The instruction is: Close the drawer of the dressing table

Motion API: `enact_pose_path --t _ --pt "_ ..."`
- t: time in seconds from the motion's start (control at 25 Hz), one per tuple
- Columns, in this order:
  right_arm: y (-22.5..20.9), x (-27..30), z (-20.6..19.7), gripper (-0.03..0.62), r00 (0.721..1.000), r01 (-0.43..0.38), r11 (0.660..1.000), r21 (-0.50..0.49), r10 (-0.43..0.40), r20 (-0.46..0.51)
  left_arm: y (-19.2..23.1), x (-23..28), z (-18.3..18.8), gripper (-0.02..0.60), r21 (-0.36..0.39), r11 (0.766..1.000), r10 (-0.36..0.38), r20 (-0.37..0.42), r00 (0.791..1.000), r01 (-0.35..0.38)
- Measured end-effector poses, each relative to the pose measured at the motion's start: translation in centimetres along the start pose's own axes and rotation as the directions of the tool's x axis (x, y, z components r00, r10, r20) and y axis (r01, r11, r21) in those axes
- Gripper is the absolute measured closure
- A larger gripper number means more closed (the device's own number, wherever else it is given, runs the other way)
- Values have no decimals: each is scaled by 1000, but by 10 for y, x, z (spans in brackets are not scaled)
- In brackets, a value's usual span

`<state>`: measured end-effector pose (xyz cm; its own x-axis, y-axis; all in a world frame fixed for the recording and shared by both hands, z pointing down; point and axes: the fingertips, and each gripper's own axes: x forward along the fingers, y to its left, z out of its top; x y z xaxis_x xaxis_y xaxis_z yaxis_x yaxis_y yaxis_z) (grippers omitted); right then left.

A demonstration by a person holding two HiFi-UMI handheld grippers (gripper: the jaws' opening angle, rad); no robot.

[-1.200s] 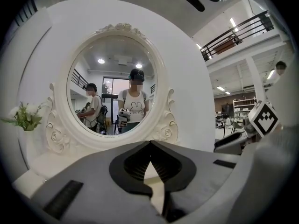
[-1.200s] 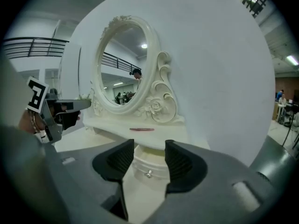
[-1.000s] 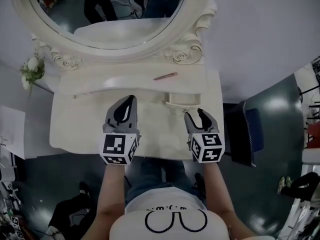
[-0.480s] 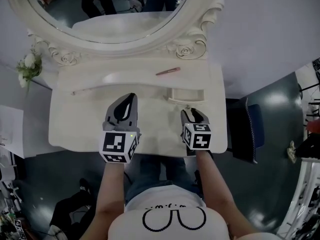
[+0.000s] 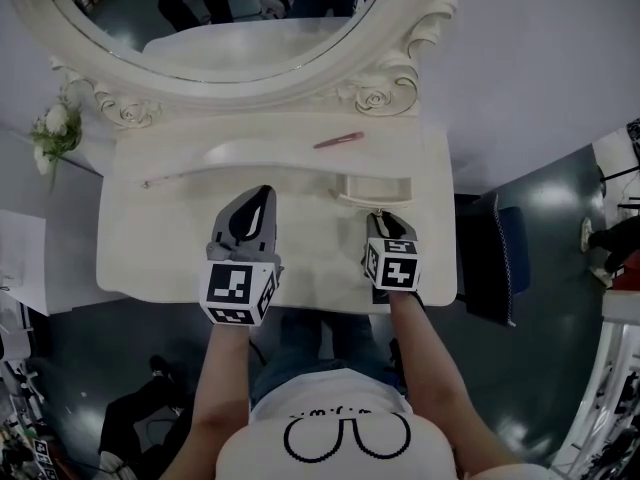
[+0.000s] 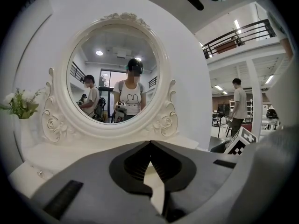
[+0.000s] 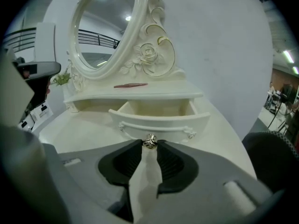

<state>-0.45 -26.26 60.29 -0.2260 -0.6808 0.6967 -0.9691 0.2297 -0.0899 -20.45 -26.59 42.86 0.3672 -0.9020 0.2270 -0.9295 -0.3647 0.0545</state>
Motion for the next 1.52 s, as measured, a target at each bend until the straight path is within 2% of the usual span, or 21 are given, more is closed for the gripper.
enact_pose_path --t 0.72,1.52 --pt "1 3 8 493 997 -59 998 -24 57 -53 3 13 17 583 -4 1000 13 33 999 -13" --pt "-8 33 34 493 995 -74 996 -41 71 -69 13 30 28 583 22 999 33 33 999 -34"
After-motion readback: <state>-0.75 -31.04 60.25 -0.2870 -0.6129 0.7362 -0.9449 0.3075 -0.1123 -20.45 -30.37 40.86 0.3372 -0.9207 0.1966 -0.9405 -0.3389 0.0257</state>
